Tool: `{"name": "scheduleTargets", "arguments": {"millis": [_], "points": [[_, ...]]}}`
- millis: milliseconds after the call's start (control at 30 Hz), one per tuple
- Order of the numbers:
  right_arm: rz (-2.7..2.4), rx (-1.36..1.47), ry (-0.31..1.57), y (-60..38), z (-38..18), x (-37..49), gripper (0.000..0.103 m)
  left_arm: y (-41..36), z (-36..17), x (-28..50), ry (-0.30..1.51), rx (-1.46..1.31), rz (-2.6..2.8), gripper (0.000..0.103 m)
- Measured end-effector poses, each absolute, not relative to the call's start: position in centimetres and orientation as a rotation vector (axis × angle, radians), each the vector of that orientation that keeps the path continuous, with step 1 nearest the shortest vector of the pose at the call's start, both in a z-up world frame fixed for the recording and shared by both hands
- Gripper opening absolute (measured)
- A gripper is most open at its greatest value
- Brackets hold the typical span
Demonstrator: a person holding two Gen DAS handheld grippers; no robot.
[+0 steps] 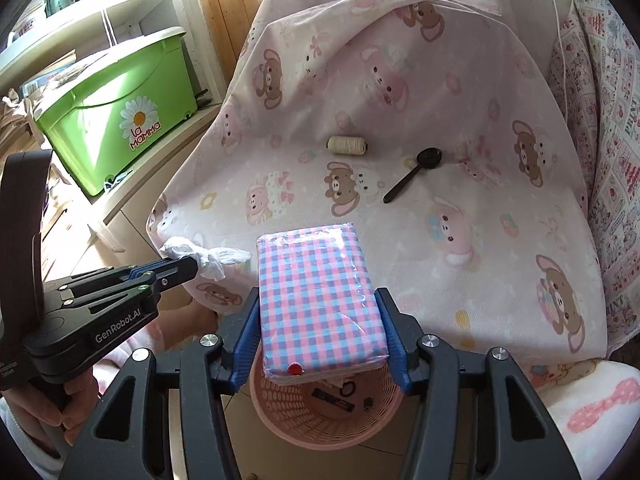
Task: Collect trash
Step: 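Carry the tissue and tissue pack down over the pink wastebasket, then open both grippers to drop the tissue and pack into the basket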
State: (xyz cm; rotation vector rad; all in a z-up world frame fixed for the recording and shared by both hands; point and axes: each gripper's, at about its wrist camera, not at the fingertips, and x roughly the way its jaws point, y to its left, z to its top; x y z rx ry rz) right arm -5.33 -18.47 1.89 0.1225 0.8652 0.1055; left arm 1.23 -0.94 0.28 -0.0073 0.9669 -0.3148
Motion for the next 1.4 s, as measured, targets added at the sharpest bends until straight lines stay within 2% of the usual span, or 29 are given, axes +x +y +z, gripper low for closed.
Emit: {"name": "scheduleTargets", "arguments": {"millis": [133,333,600,900,1133,1400], "points": [[0.153,0.124,0.951,-18.0,-0.3,-5.2,0.057,0.0,-2.0,2.0,1.053,-0.068,-0.318,0.006],[0.161,0.068,1.073,-17.0,-4.3,-5.3,0.057,-0.4,-3.9,1.6,1.113,-0.014,-0.345,0.006],[0.083,-0.041,1.236,-16.0,-10.8,-4.1,0.057,-1.1,-9.7,2.3,1.289,0.015,-0.307,0.006],[-0.024,-0.065,1.369,-16.3,-17.1,-1.9,0.057,-3.2,-15.4,3.6,1.367,0.168,-0.243,0.007],[-0.068,-0.063,1.455,-17.0,-20.1,-1.5,0.057,-3.4,-19.0,3.9,1.441,0.181,-0.216,0.007],[-0.099,-0.004,1.471,-17.7,-20.6,-1.5,0.059,-2.2,-19.1,4.3,1.465,0.074,-0.237,0.012]]}}
